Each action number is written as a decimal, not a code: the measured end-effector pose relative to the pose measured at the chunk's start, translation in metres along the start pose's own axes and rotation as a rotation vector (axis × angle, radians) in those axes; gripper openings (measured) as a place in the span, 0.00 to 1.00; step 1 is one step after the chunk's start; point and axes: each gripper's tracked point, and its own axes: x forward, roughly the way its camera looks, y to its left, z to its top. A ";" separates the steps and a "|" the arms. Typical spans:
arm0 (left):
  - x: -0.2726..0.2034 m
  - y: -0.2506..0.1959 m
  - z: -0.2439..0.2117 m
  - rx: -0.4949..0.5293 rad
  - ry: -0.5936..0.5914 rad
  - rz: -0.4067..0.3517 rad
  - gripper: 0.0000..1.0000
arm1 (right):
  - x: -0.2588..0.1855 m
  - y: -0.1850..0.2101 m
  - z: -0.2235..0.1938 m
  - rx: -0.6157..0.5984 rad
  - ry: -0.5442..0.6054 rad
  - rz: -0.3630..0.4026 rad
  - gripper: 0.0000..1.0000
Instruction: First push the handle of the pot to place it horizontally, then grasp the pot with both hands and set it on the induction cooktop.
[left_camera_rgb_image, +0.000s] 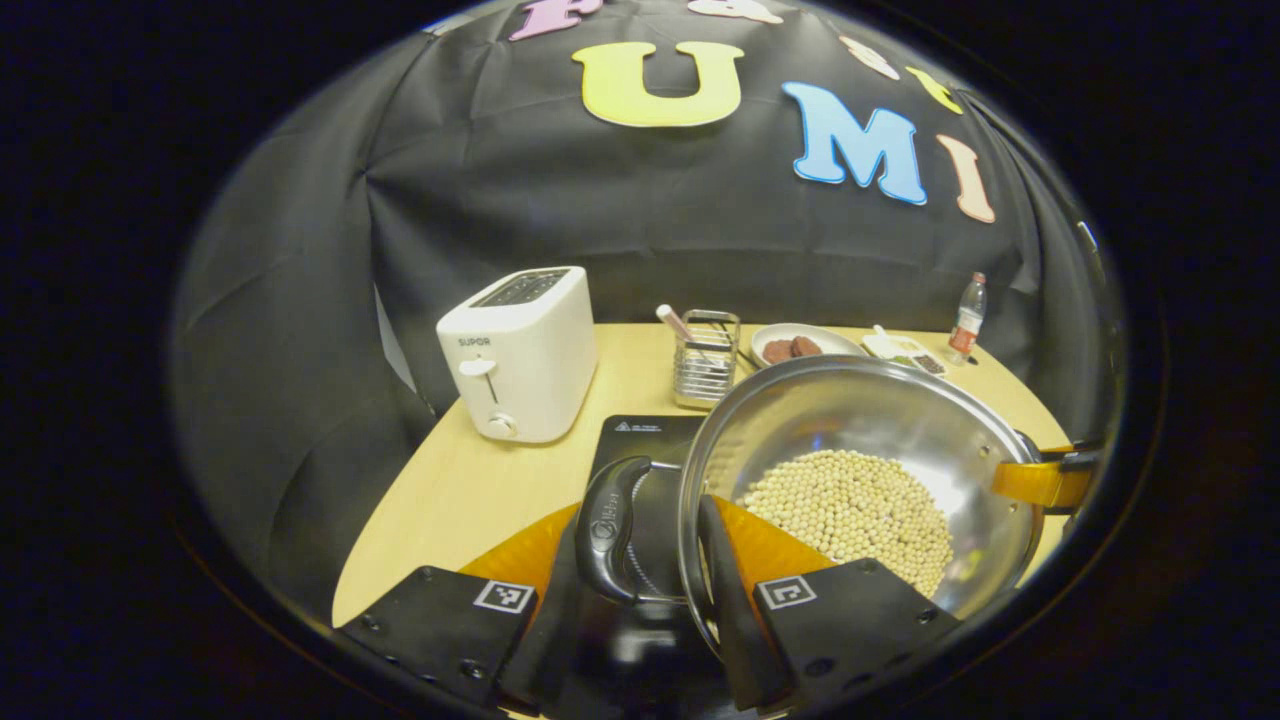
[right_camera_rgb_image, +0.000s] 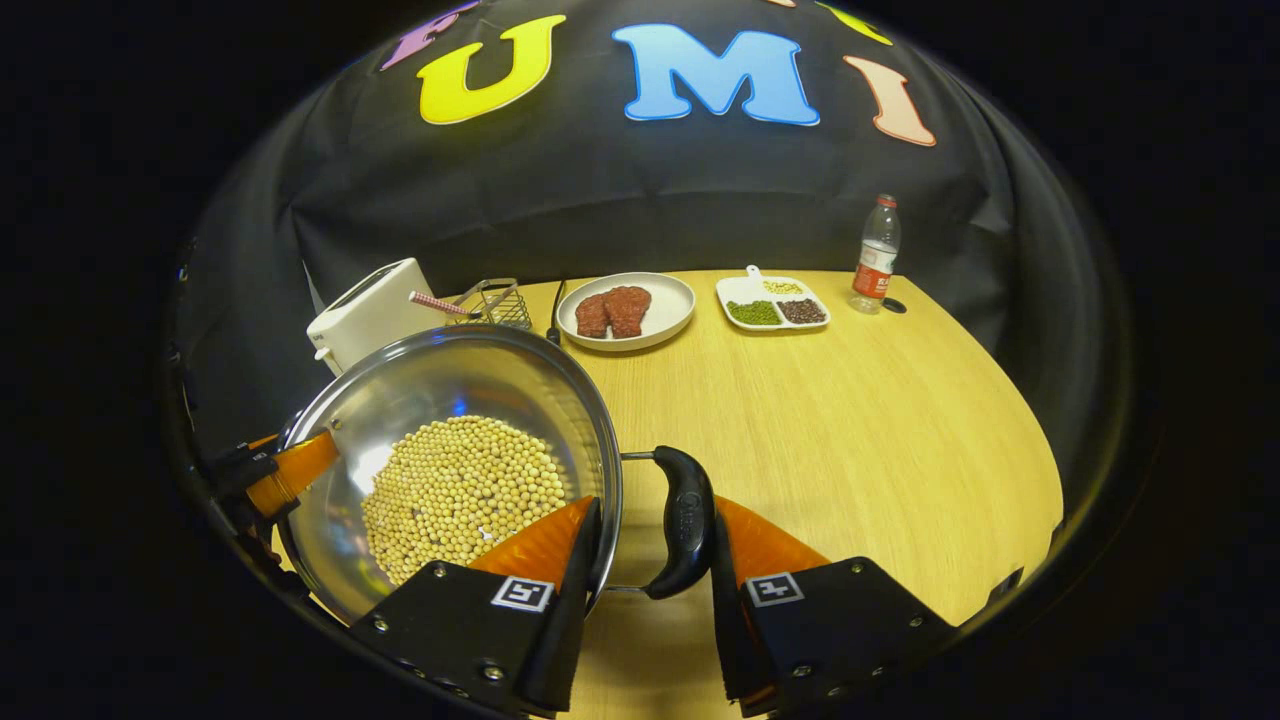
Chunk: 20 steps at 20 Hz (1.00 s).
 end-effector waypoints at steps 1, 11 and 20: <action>0.003 0.007 -0.001 -0.003 0.005 0.003 0.63 | 0.004 0.005 0.001 0.001 0.005 0.001 0.55; 0.040 0.039 0.009 -0.009 0.019 0.011 0.63 | 0.032 0.035 0.021 0.053 -0.019 -0.003 0.55; 0.032 0.051 0.025 -0.005 -0.096 0.078 0.96 | 0.020 0.027 0.051 0.032 -0.148 -0.003 0.96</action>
